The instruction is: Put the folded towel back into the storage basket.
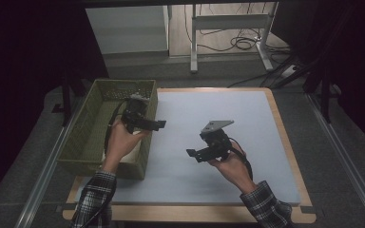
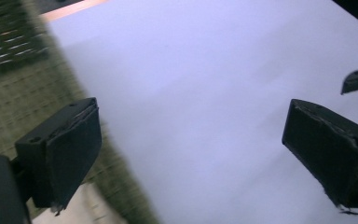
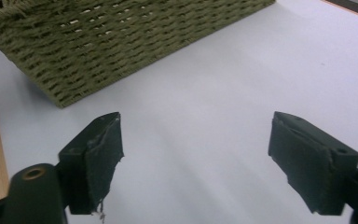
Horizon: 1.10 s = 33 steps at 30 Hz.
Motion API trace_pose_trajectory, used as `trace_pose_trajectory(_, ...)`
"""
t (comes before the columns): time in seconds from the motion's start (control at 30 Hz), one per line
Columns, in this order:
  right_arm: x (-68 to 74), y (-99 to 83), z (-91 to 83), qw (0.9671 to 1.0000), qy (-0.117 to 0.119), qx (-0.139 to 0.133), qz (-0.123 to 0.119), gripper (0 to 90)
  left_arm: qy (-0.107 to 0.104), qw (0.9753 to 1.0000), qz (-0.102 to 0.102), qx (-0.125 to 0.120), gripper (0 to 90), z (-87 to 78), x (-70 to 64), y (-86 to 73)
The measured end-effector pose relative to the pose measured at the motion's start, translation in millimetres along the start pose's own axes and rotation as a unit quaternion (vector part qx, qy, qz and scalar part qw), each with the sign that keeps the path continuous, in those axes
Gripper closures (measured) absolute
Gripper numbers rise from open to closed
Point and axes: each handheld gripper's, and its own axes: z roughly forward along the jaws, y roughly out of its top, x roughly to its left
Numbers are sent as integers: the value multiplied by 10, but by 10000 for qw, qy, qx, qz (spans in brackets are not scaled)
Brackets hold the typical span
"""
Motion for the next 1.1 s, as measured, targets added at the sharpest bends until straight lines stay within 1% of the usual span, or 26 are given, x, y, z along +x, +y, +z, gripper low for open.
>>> trace_pose_trajectory(0.1, -59, -85, -80, 10000, -36, -15, 72, 156, -95, 9999, 96, -37, 39, 79, -157, 6)
trace_pose_trajectory(0.2, -103, -180, -146, 9999, -107, 28, 80, 143, -190, 9997, 158, -87, 30, 165, -315, -7)
trace_pose_trajectory(0.27, -142, -267, -196, 9998, -142, 40, 109, 137, -260, 9994, 225, -90, 25, 252, -444, -29)
trace_pose_trajectory(0.37, -188, -394, -256, 9996, -231, 61, 138, 127, -376, 9988, 288, -109, 22, 367, -582, -80)
trace_pose_trajectory(0.43, -217, -489, -290, 9994, -295, 88, 180, 123, -413, 9986, 313, -113, 21, 467, -689, -134)
trace_pose_trajectory(0.5, -249, -574, -314, 9992, -337, 131, 192, 116, -464, 9983, 330, -92, 17, 541, -756, -172)
trace_pose_trajectory(0.6, -305, -723, -354, 9984, -481, 174, 250, 112, -516, 9980, 353, -104, 18, 663, -848, -252)
trace_pose_trajectory(0.73, -361, -886, -385, 9975, -587, 184, 342, 109, -537, 9976, 400, -160, 19, 836, -955, -413)
trace_pose_trajectory(0.77, -374, -929, -386, 9972, -623, 198, 353, 108, -541, 9976, 417, -148, 19, 900, -986, -475)
trace_pose_trajectory(0.87, -398, -1057, -366, 9967, -692, 252, 352, 105, -443, 9977, 504, -44, 19, 1051, -1047, -637)
trace_pose_trajectory(0.97, -420, -1154, -340, 9964, -717, 267, 363, 100, -335, 9979, 548, 106, 17, 1176, -1070, -784)
trace_pose_trajectory(1.0, -424, -1175, -333, 9963, -714, 276, 386, 99, -260, 9977, 607, 159, 16, 1217, -1064, -838)
trace_pose_trajectory(1.03, -435, -1207, -321, 9961, -737, 303, 387, 97, -210, 9976, 632, 183, 16, 1240, -1061, -866)
trace_pose_trajectory(1.07, -440, -1224, -313, 9960, -748, 315, 382, 96, -177, 9974, 679, 135, 11, 1240, -1067, -888)
trace_pose_trajectory(1.1, -449, -1249, -299, 9957, -776, 365, 364, 95, -143, 9976, 674, 108, 17, 1237, -1070, -890)
